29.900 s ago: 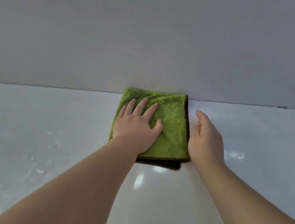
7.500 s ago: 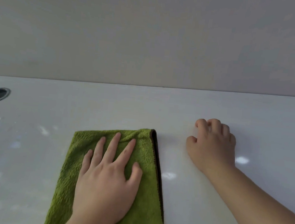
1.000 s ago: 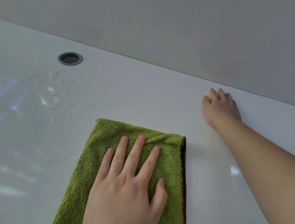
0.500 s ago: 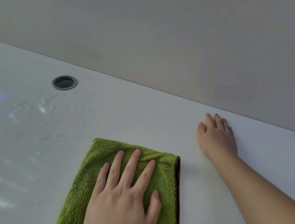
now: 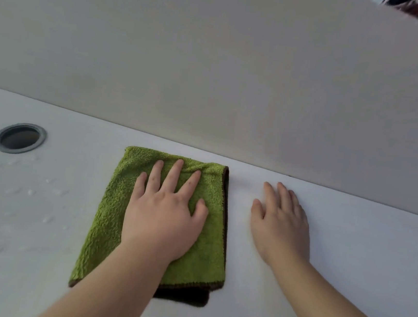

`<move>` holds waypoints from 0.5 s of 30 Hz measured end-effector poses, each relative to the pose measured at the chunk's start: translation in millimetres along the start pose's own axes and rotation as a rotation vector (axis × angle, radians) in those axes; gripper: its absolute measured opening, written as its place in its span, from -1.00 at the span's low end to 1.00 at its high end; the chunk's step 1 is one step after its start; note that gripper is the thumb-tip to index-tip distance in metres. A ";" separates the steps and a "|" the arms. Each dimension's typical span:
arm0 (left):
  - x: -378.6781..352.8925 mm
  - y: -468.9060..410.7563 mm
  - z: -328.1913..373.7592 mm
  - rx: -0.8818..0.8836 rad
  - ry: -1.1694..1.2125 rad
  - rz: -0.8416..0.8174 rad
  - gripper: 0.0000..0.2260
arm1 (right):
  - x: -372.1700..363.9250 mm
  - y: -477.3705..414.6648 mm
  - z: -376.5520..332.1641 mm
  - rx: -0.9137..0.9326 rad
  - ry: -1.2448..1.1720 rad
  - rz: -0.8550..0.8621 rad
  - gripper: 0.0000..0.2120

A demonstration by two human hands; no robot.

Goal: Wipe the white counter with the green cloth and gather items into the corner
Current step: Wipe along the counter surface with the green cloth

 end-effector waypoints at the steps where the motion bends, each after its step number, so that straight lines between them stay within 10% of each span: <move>1: 0.2 -7.8 1.6 -0.002 -0.004 0.000 -0.38 | 0.4 0.6 1.1 -0.005 0.002 0.002 -0.46; 15: 1.3 -47.1 4.7 -0.040 -0.058 -0.013 -0.39 | 3.2 3.1 3.6 -0.001 -0.030 -0.016 -0.46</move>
Point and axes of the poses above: each hand's wrist, its own y-axis away from the middle knuckle, its own x-axis out of the back of the hand, z = x × y, the point moved 7 cm from there along -y, towards the middle knuckle, and after that the axes turned 6 degrees about -z, right-handed, at the moved point
